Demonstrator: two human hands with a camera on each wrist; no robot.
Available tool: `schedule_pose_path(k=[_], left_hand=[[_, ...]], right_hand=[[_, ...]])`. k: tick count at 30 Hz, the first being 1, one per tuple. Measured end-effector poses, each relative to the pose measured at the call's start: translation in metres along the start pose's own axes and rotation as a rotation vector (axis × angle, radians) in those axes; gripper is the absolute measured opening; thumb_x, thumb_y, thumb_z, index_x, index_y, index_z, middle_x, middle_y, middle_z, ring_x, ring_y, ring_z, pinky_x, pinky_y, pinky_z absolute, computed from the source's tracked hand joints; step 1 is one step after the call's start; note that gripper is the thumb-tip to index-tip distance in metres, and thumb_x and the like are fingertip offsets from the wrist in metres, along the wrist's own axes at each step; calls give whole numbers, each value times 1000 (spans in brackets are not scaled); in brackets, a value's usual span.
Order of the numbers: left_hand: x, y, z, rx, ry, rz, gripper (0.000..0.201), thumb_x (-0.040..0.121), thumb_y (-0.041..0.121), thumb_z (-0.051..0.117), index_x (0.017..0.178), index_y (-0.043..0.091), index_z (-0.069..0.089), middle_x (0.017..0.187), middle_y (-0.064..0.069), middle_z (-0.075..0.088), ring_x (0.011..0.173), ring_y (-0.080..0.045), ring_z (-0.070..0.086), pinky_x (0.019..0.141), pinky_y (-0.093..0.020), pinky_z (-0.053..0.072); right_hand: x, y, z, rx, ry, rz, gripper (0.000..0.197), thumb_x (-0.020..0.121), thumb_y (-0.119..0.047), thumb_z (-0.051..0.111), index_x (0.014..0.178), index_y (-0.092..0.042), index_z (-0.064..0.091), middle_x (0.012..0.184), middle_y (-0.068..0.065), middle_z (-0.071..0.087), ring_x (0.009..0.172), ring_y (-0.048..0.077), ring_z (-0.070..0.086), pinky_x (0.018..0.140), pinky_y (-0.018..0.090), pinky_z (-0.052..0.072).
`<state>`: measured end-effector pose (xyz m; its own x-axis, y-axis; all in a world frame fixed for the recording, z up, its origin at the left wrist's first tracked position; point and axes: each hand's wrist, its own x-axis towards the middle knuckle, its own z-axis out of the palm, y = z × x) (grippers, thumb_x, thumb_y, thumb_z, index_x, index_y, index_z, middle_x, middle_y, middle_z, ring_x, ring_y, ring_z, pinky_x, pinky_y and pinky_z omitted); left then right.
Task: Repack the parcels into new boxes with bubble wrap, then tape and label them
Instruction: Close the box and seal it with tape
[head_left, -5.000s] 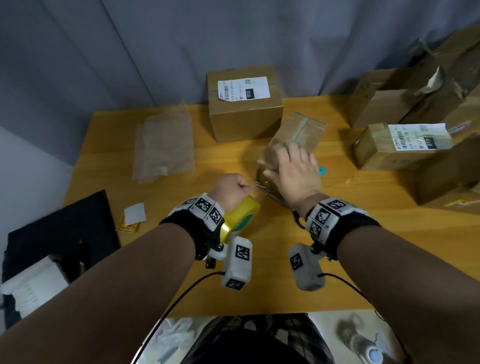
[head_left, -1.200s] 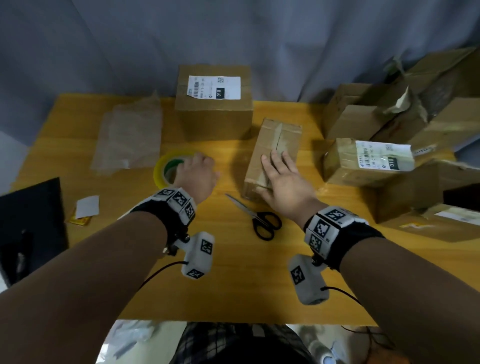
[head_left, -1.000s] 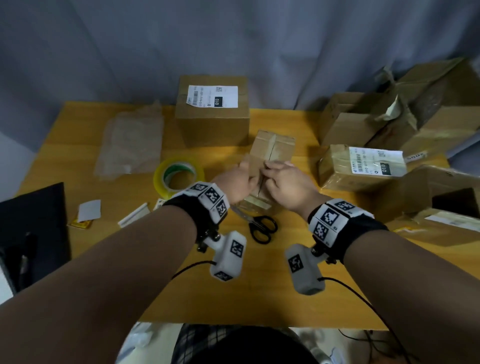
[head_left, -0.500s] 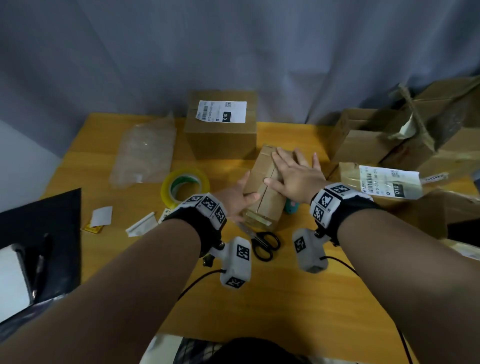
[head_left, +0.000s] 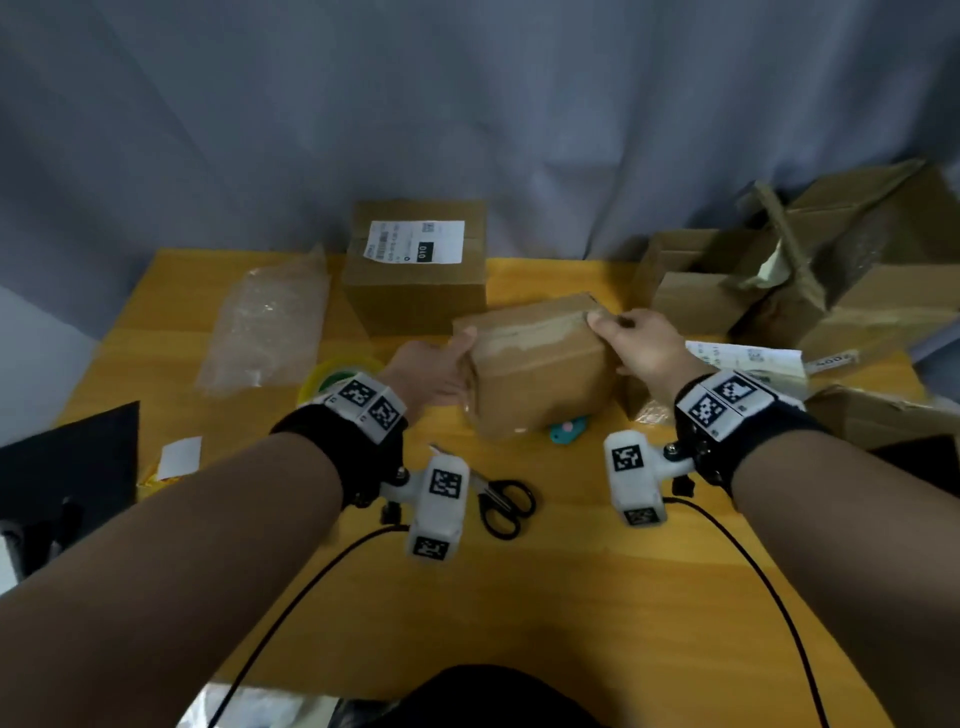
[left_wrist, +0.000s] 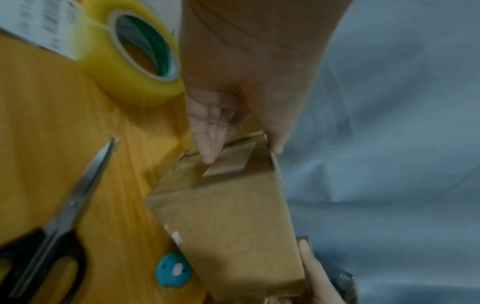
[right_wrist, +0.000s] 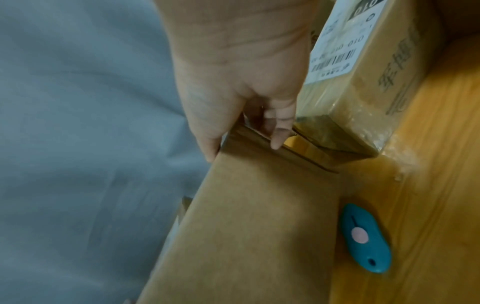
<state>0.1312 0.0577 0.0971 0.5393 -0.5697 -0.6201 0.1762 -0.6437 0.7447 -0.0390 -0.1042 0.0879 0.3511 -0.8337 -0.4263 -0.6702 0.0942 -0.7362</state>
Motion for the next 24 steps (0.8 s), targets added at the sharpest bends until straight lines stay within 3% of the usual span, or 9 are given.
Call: schedule_pose_path(k=[3, 5, 8, 11, 15, 17, 19, 22, 24], left_hand=[[1, 18, 6, 66, -51, 74, 45, 88, 51, 57, 104, 10, 62, 107, -6, 64, 98, -21, 61, 89, -36, 51], [2, 22, 13, 87, -78, 90, 48, 90, 45, 56, 123, 11, 51, 115, -3, 58, 104, -19, 56, 92, -36, 48], [4, 19, 21, 76, -66, 104, 47, 86, 34, 63, 121, 13, 40, 121, -9, 52, 110, -26, 54, 97, -46, 48], [3, 14, 23, -115, -68, 40, 29, 88, 35, 57, 110, 21, 45, 125, -5, 54, 110, -22, 54, 96, -43, 45], [1, 16, 27, -176, -35, 33, 60, 86, 59, 51, 131, 20, 42, 123, 3, 55, 111, -18, 53, 102, -42, 41], [0, 18, 29, -180, -35, 60, 45, 91, 45, 53, 127, 19, 46, 115, -1, 59, 100, -16, 57, 96, -40, 47], [-1, 17, 34, -209, -78, 69, 38, 92, 39, 54, 124, 20, 46, 119, -3, 58, 101, -17, 58, 95, -41, 49], [-7, 14, 42, -210, -137, 91, 47, 89, 57, 49, 120, 23, 41, 121, 0, 54, 109, -18, 57, 97, -42, 48], [-4, 13, 46, -229, -125, 67, 48, 87, 63, 45, 114, 24, 40, 119, 0, 55, 110, -21, 58, 97, -44, 48]], right_hand=[[-10, -5, -8, 85, 16, 22, 49, 90, -49, 55, 121, -11, 56, 113, 5, 59, 104, 26, 56, 94, 43, 48], [-16, -4, -9, 123, 30, 15, 42, 93, -41, 55, 124, -13, 51, 111, 3, 55, 103, 22, 51, 92, 37, 44], [-23, 2, -13, 234, -5, 49, 36, 93, -29, 58, 126, -18, 47, 112, 1, 55, 106, 23, 52, 94, 41, 47], [-27, 9, -18, 311, -52, 117, 35, 91, -22, 59, 122, -22, 44, 113, 0, 51, 109, 25, 50, 90, 44, 49], [-31, 9, -16, 410, -80, 153, 47, 83, -44, 67, 117, -24, 43, 115, -1, 45, 110, 22, 45, 96, 50, 48], [-33, 4, -12, 459, -83, 152, 61, 76, -59, 67, 120, -26, 41, 121, -1, 44, 112, 23, 44, 96, 52, 47], [-32, -2, -10, 526, -42, 165, 73, 69, -69, 66, 122, -29, 36, 128, -1, 41, 114, 23, 42, 97, 55, 45], [-26, -10, -10, 592, 48, 206, 103, 47, -79, 68, 131, -34, 28, 133, -1, 41, 120, 26, 42, 97, 59, 41], [-24, -12, -12, 588, 82, 220, 103, 49, -76, 71, 131, -32, 28, 131, -1, 43, 121, 27, 43, 99, 58, 40]])
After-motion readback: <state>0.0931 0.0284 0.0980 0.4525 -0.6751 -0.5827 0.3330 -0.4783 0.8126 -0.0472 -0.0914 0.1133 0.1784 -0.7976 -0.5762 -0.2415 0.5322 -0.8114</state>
